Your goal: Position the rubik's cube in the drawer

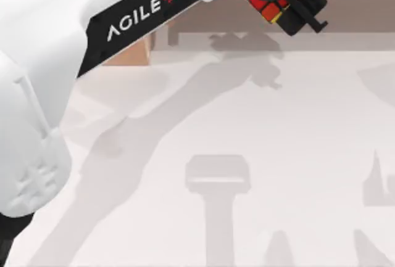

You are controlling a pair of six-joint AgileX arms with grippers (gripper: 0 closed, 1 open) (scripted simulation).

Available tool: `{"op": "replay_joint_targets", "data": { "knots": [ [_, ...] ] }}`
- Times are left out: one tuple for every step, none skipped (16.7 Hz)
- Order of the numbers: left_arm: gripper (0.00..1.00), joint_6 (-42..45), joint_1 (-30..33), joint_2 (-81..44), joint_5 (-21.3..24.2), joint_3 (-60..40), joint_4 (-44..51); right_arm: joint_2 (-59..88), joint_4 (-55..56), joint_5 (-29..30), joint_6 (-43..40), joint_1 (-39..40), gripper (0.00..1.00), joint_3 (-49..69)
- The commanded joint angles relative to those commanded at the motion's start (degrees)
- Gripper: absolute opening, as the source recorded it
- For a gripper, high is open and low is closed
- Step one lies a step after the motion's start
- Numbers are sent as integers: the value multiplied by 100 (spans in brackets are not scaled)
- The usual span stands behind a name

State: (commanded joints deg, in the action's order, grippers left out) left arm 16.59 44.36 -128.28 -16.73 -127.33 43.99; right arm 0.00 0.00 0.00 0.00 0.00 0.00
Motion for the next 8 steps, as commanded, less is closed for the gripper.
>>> {"op": "replay_joint_targets", "data": {
  "knots": [
    [0, 80, -186, 92, 151, -102, 567, 0, 0, 0, 0, 0, 100, 0],
    [0, 151, -407, 165, 291, -230, 1116, 0, 0, 0, 0, 0, 100, 0],
    [0, 218, -641, 227, 426, -369, 1654, 0, 0, 0, 0, 0, 100, 0],
    [0, 276, -905, 263, 548, -532, 2165, 0, 0, 0, 0, 0, 100, 0],
    [0, 326, -1191, 277, 661, -714, 2645, 0, 0, 0, 0, 0, 100, 0],
    [0, 372, -1493, 275, 768, -909, 3101, 0, 0, 0, 0, 0, 100, 0],
    [0, 405, -1826, 234, 858, -1133, 3493, 0, 0, 0, 0, 0, 100, 0],
    [0, 434, -2167, 181, 944, -1364, 3860, 0, 0, 0, 0, 0, 100, 0]
  ]
}}
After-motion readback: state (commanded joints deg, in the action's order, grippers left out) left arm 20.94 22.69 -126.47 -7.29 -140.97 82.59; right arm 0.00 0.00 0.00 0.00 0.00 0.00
